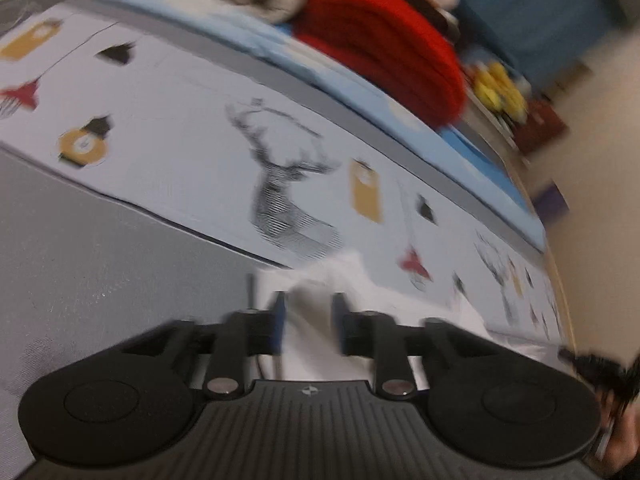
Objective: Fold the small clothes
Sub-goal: 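Grasp the folded shirt edge with both grippers and fold it over again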
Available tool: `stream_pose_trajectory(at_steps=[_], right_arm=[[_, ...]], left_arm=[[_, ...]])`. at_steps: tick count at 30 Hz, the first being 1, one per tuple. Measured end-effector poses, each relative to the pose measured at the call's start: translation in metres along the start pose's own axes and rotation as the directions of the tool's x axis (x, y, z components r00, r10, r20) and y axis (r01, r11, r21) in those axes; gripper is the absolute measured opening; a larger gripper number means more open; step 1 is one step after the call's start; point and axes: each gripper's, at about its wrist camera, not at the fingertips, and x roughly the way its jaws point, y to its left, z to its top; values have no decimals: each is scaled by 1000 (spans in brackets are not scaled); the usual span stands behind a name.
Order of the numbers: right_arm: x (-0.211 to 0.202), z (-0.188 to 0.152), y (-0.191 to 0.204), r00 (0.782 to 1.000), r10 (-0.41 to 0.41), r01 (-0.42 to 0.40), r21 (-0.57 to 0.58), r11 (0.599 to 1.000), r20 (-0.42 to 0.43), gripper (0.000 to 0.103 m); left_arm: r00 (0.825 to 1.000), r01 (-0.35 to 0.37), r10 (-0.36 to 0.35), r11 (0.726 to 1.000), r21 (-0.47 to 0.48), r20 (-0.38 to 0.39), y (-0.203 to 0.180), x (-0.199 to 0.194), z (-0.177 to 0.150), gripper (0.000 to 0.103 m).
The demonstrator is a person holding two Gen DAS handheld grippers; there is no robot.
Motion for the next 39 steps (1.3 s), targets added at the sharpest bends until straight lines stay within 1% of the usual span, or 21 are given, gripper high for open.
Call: stream_pose_trajectory(at_steps=[1, 3, 5, 6, 8, 10, 14, 19, 20, 21, 22, 24, 25, 28, 29, 31, 34, 36, 37, 38, 39], right_arm=[[11, -5, -7, 1000, -3, 3, 5, 1000, -19, 5], [37, -15, -14, 987, -19, 20, 1, 1000, -160, 9], [50, -22, -11, 983, 5, -14, -47, 999, -184, 11], [56, -24, -6, 980, -13, -6, -91, 996, -200, 12], [64, -26, 4, 981, -18, -14, -166, 986, -192, 14], [71, -24, 10, 980, -10, -27, -184, 983, -198, 18], [80, -21, 23, 985, -7, -30, -208, 978, -172, 19], [92, -16, 32, 987, -3, -32, -215, 976, -161, 18], [95, -17, 34, 987, -11, -26, -223, 975, -163, 13], [99, -17, 35, 986, -21, -18, -230, 973, -167, 5], [100, -18, 36, 986, -29, -11, -236, 972, -164, 0], [95, -13, 41, 995, -17, -7, -230, 973, -101, 0], [86, -7, 44, 999, 1, -8, -215, 977, -36, 0], [66, 7, 44, 992, 7, 11, -141, 990, 129, 0], [66, 9, 42, 987, -21, 39, -113, 993, 157, 0], [77, 9, 37, 992, -66, 74, -79, 994, 108, 0], [93, 4, 35, 999, -40, 39, -53, 998, -24, 3], [93, 2, 36, 999, -33, 30, -89, 996, -29, 16], [94, 2, 35, 999, -29, 26, -96, 995, -39, 34], [96, 0, 34, 998, -29, 24, -97, 995, -55, 44], [99, -3, 34, 997, -33, 26, -99, 995, -74, 44]], left_arm=[[998, -36, 36, 999, 7, -45, 2, 10, 0, 34], [992, -91, 97, 994, 67, -82, 0, 24, 0, 34], [991, -88, 100, 988, 131, -87, -4, 36, -1, 37], [989, -95, 110, 984, 149, -96, -4, 44, -1, 39], [987, -116, 132, 980, 163, -94, -7, 57, 2, 39], [993, -95, 106, 980, 174, -57, -10, 61, 2, 39], [999, -50, 48, 974, 222, 13, -29, 69, 2, 42], [996, -95, 92, 955, 280, 22, -45, 93, 2, 41], [994, -105, 105, 953, 284, 16, -46, 98, 2, 31], [994, -105, 106, 952, 288, 10, -46, 101, 1, 6], [994, -105, 107, 949, 296, 10, -47, 101, 1, 5], [992, -119, 99, 945, 305, 77, -48, 90, 6, 5], [991, -114, 87, 949, 293, 104, -47, 84, 9, 4], [983, -129, 92, 961, 243, 159, -40, 72, 20, 4], [981, -144, 107, 961, 236, 163, -39, 73, 20, 5], [981, -169, 144, 961, 218, 126, -35, 80, 21, 6], [987, -161, 154, 970, 181, 50, -27, 88, 22, 11], [988, -152, 147, 976, 155, 44, -22, 87, 24, 31], [990, -142, 138, 980, 142, 40, -18, 86, 24, 34], [991, -134, 131, 983, 129, 29, -16, 87, 25, 38], [991, -131, 129, 984, 123, 22, -15, 88, 25, 38]])
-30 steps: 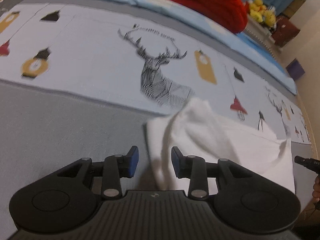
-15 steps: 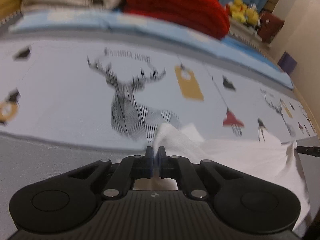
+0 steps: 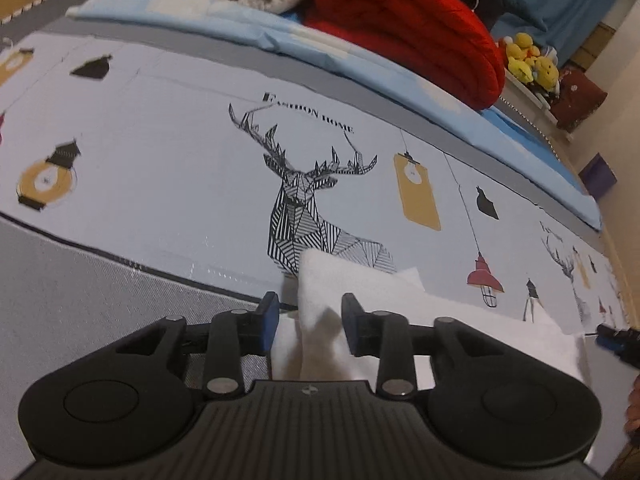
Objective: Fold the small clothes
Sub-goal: 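Grasp the folded shirt edge with both grippers and fold it over again, then open both grippers and lift them off the folded shirt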
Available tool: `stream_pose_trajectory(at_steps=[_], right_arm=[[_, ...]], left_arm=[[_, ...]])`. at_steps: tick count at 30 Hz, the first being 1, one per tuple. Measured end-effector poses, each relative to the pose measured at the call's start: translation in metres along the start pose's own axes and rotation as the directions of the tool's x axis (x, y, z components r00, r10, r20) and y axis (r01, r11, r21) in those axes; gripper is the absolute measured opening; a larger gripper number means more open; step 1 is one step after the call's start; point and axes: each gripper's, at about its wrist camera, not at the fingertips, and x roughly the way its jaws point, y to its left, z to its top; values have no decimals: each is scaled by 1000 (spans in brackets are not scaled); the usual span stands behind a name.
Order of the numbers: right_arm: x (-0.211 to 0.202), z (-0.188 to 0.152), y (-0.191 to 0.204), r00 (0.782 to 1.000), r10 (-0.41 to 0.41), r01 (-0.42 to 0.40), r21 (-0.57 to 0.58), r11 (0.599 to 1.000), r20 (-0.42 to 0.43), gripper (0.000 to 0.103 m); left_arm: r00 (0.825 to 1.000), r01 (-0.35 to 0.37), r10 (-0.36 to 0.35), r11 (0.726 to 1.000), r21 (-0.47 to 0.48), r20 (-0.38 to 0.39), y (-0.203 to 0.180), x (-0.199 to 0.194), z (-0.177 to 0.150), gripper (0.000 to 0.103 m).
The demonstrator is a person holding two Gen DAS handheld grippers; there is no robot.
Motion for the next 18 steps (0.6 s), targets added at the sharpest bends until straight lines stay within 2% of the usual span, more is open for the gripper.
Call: stream_pose_trajectory(at_steps=[4, 6, 7, 8, 10, 11, 13, 15, 16, 18], right_arm=[[11, -4, 3, 999, -4, 3, -23, 1000, -54, 44], [13, -8, 9, 998, -9, 6, -59, 998, -61, 39], [14, -9, 13, 998, -5, 1, -83, 997, -57, 18], [15, -10, 17, 999, -4, -2, -111, 994, -53, 5], [9, -9, 24, 1000, -17, 19, -149, 989, 10, 4], [1, -6, 27, 998, -8, 18, -148, 989, 66, 3], [-10, -1, 27, 987, 3, 16, -112, 994, 163, 3], [-20, 2, 27, 967, 2, 20, -81, 997, 254, 3], [-21, 3, 28, 960, -22, 45, -75, 996, 278, 4], [-15, 4, 28, 961, -94, 111, -54, 992, 259, 7]], left_arm=[[1000, -3, 3, 1000, 0, -14, -4, 3, -2, 38], [1000, -1, 1, 1000, 2, -12, -8, 3, -4, 38], [1000, -1, 1, 1000, 5, -12, -9, 4, -4, 38], [1000, -2, 2, 1000, 11, -12, -10, 5, -6, 37], [1000, -1, 2, 999, 46, -17, -14, 8, -7, 7], [1000, -8, 9, 998, 70, -10, -17, 8, -7, 1], [998, -32, 26, 995, 98, 64, -21, -2, -5, 1], [991, -28, 14, 995, 100, 134, -23, -13, -2, 1], [989, -42, 25, 993, 107, 148, -24, -15, -2, 1], [990, -80, 66, 991, 110, 127, -26, -12, -2, 4]])
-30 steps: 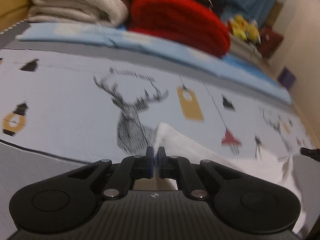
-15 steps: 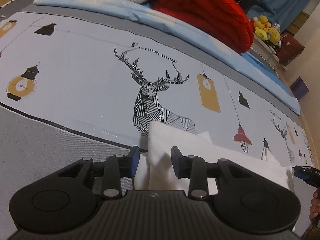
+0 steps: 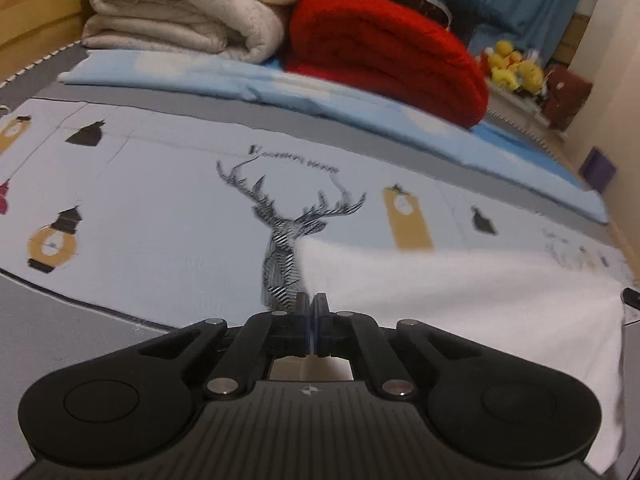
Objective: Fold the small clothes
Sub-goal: 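Open both grippers and lift them off the folded shirt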
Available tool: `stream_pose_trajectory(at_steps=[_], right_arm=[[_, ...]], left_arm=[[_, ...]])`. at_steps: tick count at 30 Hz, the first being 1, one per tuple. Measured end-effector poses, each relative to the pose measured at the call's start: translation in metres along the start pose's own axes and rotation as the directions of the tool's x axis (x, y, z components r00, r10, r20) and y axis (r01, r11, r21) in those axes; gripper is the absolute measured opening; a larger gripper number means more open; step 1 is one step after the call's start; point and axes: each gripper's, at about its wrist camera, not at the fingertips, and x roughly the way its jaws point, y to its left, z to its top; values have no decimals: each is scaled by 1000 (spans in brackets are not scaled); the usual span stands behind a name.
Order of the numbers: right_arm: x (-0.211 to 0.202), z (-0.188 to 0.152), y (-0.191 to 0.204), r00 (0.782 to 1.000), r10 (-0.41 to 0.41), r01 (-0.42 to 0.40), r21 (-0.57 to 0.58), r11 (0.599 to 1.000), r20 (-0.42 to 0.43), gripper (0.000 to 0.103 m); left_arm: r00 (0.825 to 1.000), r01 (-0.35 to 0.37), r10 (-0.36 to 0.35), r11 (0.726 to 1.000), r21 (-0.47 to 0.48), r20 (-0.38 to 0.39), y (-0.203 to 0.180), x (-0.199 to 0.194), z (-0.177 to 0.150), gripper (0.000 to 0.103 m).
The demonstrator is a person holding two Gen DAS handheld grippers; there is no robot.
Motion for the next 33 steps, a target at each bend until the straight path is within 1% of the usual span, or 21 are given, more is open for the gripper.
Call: stream_pose_trajectory(at_steps=[1, 3, 5, 6, 8, 10, 12, 13, 14, 15, 17, 18, 19, 20, 22, 23, 25, 27, 29, 31, 33], right_arm=[[4, -1, -1, 999, -18, 18, 3, 1000, -34, 10], [2, -2, -2, 998, -27, 27, -1, 1000, -59, 11], [-5, -2, -4, 997, -9, 8, -20, 1000, -75, 11], [-9, -3, -4, 994, 27, -30, -27, 999, -101, 11], [-18, -10, -5, 980, 107, -118, -57, 991, -165, 11], [-30, -20, -3, 961, 161, -190, -113, 975, -223, 11], [-33, -40, -1, 915, 215, -281, -159, 946, -341, 11], [-31, -51, 2, 894, 194, -291, -195, 937, -403, 11], [-28, -67, 4, 879, 123, -268, -264, 927, -460, 11], [-30, -80, 5, 879, 66, -249, -337, 908, -473, 10], [-46, -85, 7, 899, 78, -262, -385, 885, -432, 9], [-53, -82, 4, 902, 102, -265, -351, 898, -419, 10], [-55, -81, -1, 902, 117, -263, -314, 912, -415, 11], [-55, -85, -4, 896, 109, -254, -296, 921, -430, 11], [-54, -99, -3, 874, 58, -258, -360, 896, -482, 10], [-59, -103, 3, 874, 32, -261, -412, 873, -484, 10], [-75, -94, 11, 896, 19, -237, -441, 866, -444, 10], [-101, -70, 14, 936, 67, -214, -406, 888, -346, 11], [-132, -44, 13, 963, 133, -209, -335, 919, -235, 11], [-164, -26, 4, 975, 190, -213, -263, 941, -111, 14], [-186, -18, -7, 977, 211, -204, -202, 958, 10, 26]], left_arm=[[1000, -7, 7, 1000, -5, -27, 1, 2, 0, 9], [998, 9, -8, 1000, 1, -65, 0, -2, -2, 26], [996, 54, -51, 998, 37, -70, -5, -12, -4, 28], [991, 105, -99, 993, 59, -85, -9, -18, -6, 28], [975, 192, -178, 976, 99, -136, -15, -24, -15, 28], [952, 253, -218, 956, 149, -217, -22, -26, -28, 28], [917, 274, -195, 942, 194, -348, -26, -17, -48, 35], [901, 253, -148, 943, 217, -408, -27, -11, -60, 35], [890, 221, -91, 943, 248, -447, -28, -6, -71, 33], [901, 215, -81, 937, 275, -427, -30, -11, -76, 34], [912, 226, -114, 942, 249, -395, -31, -26, -72, 34], [912, 252, -158, 944, 214, -378, -30, -36, -70, 35], [907, 283, -193, 938, 202, -374, -30, -44, -72, 35], [898, 296, -191, 928, 224, -395, -31, -46, -77, 35], [877, 253, -81, 915, 313, -473, -36, -37, -97, 34], [858, 231, -21, 908, 350, -512, -36, -33, -109, 32], [868, 223, -1, 894, 387, -497, -40, -46, -112, 32], [905, 185, -13, 912, 366, -425, -41, -71, -95, 33], [940, 165, -57, 939, 301, -337, -39, -97, -77, 34], [959, 170, -101, 953, 250, -265, -40, -119, -65, 34], [974, 166, -120, 956, 243, -193, -44, -128, -62, 34]])
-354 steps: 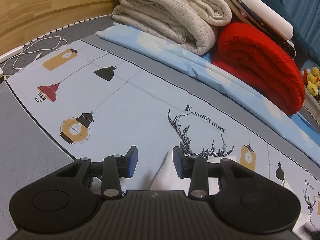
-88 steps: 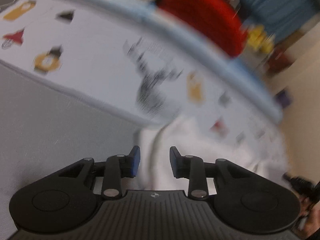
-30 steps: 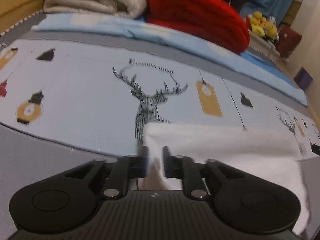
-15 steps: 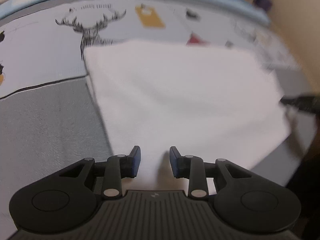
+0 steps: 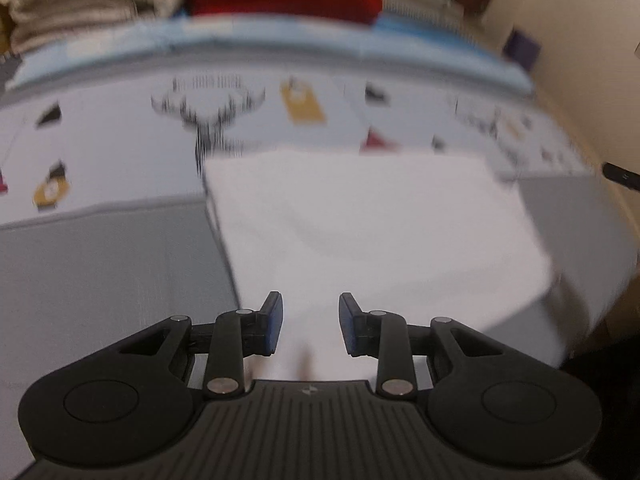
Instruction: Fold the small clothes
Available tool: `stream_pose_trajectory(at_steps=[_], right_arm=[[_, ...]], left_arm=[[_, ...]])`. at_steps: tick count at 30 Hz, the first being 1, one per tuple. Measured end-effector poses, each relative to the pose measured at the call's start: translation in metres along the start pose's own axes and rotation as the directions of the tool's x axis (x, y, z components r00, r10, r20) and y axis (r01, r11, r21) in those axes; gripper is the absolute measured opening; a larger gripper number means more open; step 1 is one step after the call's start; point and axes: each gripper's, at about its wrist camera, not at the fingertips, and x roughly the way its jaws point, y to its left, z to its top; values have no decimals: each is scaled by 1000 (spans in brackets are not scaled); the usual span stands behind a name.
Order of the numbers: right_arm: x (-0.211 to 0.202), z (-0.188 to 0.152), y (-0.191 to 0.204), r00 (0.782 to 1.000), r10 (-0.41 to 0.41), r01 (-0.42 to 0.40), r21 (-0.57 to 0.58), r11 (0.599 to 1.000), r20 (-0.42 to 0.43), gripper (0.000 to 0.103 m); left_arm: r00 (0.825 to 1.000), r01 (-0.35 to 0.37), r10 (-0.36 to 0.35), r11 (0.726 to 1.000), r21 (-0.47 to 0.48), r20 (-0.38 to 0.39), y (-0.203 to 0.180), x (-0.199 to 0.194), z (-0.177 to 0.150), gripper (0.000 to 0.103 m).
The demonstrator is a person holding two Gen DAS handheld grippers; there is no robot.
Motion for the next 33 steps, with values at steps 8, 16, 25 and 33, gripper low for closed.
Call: stream_pose_trajectory(at_steps=[8, 16, 25, 33], right_arm=[[3, -30, -39, 989, -144, 137, 212, 968, 15, 35], [21, -34, -43, 979, -200, 205, 199, 958, -46, 35], [25, -38, -36, 974, -210, 220, 139, 966, -86, 35], [33, -37, -23, 975, -204, 215, 142, 966, -83, 35]], left_arm=[[998, -55, 54, 972, -228, -10, 20, 57, 11, 48], [982, -76, -6, 903, -424, -189, 60, 125, 14, 69], [989, -37, -11, 946, -323, -147, 54, 149, 18, 23], [985, -159, 135, 953, -259, -110, 66, 121, 18, 14]])
